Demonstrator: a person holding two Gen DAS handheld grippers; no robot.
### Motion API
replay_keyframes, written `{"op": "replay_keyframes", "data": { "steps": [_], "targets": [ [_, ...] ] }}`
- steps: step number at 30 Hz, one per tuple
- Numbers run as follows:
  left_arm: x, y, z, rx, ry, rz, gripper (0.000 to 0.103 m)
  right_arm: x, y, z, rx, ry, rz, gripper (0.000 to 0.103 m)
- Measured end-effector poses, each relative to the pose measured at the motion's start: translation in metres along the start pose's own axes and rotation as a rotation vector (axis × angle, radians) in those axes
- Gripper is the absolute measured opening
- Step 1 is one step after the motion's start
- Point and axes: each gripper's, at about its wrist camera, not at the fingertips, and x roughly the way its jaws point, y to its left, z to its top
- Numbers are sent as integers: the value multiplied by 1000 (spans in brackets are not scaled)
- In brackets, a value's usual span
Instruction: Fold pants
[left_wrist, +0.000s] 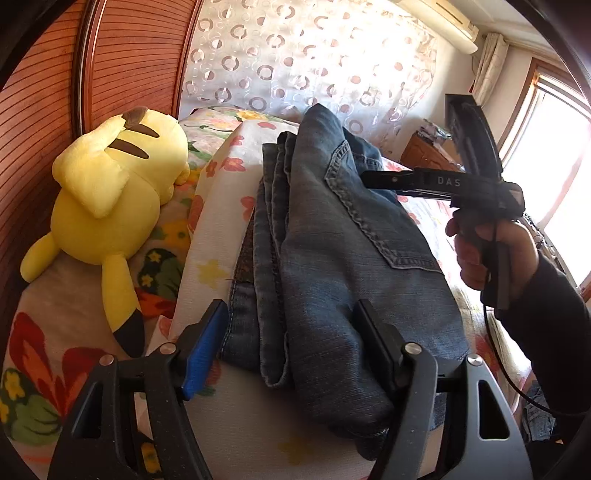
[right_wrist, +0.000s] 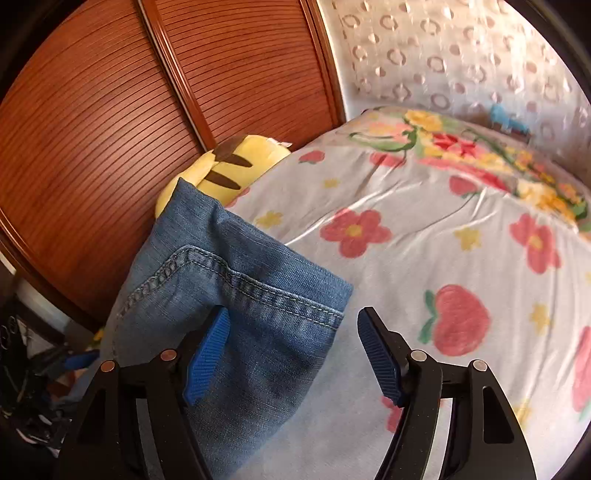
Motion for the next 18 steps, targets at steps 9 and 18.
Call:
{"op": "replay_keyframes", "data": {
  "steps": [9,18],
  "targets": [
    [-3,0,-3,-27,-6,-65,46,12,-16,0,35,16,86,63],
    [-18,-3,4,-13,-54,-39,20,-14,6,-5,-49,-126,27,28]
  ]
}}
